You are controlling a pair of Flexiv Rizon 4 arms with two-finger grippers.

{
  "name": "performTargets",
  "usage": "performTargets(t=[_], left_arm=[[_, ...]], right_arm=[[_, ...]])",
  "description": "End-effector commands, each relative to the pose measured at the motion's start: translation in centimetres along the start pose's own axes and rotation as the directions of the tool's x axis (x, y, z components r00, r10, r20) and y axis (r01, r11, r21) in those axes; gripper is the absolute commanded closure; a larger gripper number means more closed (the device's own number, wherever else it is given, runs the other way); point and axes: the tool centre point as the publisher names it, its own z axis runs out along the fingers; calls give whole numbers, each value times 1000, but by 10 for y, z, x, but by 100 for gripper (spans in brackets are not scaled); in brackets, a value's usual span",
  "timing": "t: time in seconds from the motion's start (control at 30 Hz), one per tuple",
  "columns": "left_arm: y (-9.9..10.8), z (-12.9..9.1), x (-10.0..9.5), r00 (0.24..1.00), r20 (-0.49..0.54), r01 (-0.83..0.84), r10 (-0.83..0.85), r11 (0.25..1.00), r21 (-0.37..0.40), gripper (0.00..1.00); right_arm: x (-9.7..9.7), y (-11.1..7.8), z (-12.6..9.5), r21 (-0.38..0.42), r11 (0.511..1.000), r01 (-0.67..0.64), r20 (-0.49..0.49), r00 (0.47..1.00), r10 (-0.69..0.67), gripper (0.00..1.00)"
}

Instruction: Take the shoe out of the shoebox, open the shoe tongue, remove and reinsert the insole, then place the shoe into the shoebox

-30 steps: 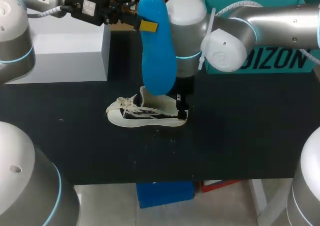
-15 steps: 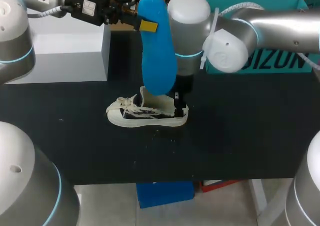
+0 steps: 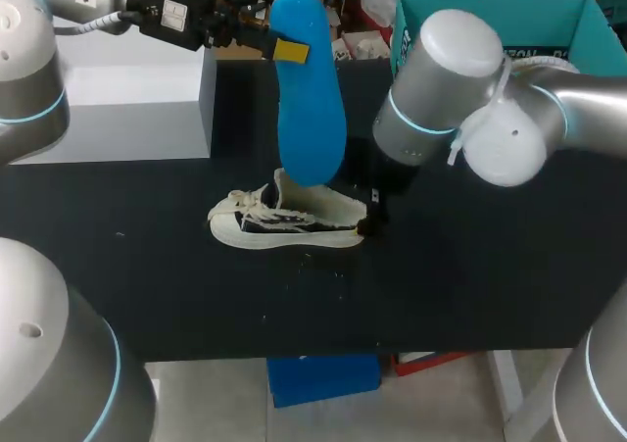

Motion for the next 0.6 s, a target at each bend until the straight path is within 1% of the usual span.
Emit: performTargets(t=[0.03,0.23,0.37,0.53,0.6], left_arm=[[1,1,-1,1000,1,-1,1,1000,-1,100],[1,1,-1,1000,1,-1,1,1000,-1,100],[1,1,-1,1000,1,-1,1,1000,-1,100],[1,1,-1,1000,1,-1,1,1000,-1,100],[1,1,-1,1000,1,-1,1,1000,-1,100]], right_arm=[[0,-8,0,-224,974,9,-7,1000,-11,0],[-2,-9,2,-302,953,13,-21,1000,-20,0],[-3,-10,4,-378,926,15,-36,999,-31,0],[-3,-11,6,-425,905,9,-32,999,-25,0],[-3,-11,6,-431,903,7,-31,999,-22,0]])
